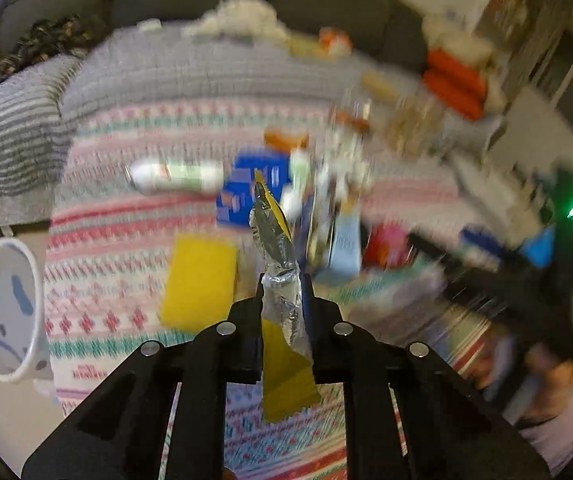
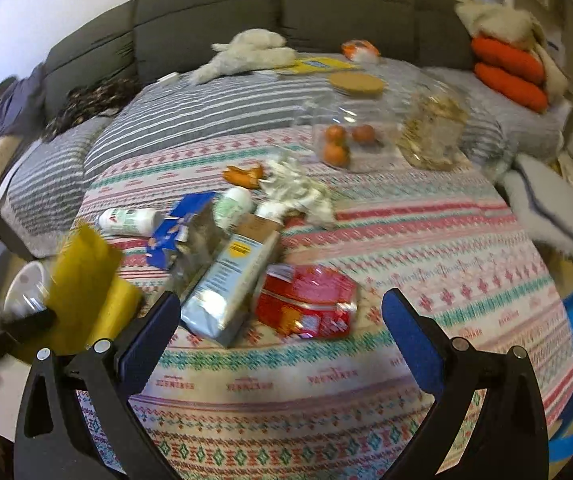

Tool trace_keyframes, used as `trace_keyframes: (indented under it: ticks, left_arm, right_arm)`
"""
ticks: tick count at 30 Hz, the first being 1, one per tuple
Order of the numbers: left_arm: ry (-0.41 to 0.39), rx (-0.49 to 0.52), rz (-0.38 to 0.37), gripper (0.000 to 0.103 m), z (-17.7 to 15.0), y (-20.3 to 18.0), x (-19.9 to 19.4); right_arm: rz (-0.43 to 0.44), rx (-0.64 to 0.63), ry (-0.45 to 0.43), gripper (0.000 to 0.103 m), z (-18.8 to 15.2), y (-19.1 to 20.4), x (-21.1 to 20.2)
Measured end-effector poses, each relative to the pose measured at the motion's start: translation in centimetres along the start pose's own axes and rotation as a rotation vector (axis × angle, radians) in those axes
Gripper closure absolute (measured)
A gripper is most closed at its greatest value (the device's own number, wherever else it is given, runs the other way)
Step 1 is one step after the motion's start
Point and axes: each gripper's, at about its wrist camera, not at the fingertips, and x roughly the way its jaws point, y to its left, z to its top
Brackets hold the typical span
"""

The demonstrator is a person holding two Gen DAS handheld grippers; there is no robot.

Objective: Collect trash
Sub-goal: 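Reach the left tool to the yellow-silver snack wrapper and grasp it, then lift the wrapper with the left tool and carry it toward the wastebasket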

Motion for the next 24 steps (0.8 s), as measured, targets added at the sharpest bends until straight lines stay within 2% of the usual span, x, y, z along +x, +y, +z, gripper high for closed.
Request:
trace_keyframes:
  ticks: [3, 7, 10, 12, 13, 14, 16, 20, 24]
  left_arm:
    - [-0.084, -0.041, -0.008, 0.089, 0.8, 1.0, -1.8]
    - [-0.099, -0.094, 0.005, 0.089, 1.0, 2.4, -2.0]
    - [-0.105, -0.098, 0.014, 0.089, 1.0, 2.9, -2.2]
    - [-0.108, -0.098, 0.017, 0.089, 0.8, 3.2, -2.8]
    - [-0.106, -0.099, 0.018, 0.089, 0.8, 3.2, -2.8]
    - [-0.105, -0.099, 0.019, 0.089, 0.6, 3.6, -2.8]
    - [-0.104, -0.103, 0.024, 0.089, 0.5, 3.8, -2.7]
    - [-0.118, -0.125, 0.018, 0.089, 0.7, 4.7, -3.0]
    - [-0.138, -0.150, 0.010, 0.089, 0.9, 5.2, -3.3]
  right_arm:
    - [0.009, -0.039, -0.004, 0.005, 1.0, 1.7, 0.8]
    - [0.039, -0.048, 0.023, 0.005, 2.6, 3.5, 2.7]
    - [0.053, -0.042, 0.051, 0.007, 3.5, 4.5, 4.6]
    - [0.082, -0.034, 0.074, 0.019, 4.0, 4.8, 6.0]
    - [0.103, -0.032, 0.095, 0.037, 4.2, 5.0, 6.7]
    - [0.125, -0.026, 0.118, 0.059, 4.4, 5.0, 7.4]
    - [0.155, 0.003, 0.142, 0.084, 4.4, 4.7, 8.3]
    - [0.194, 0.047, 0.098, 0.089, 4.6, 3.9, 7.5]
    - [0.216, 0.065, 0.001, 0.089, 5.5, 3.7, 5.0]
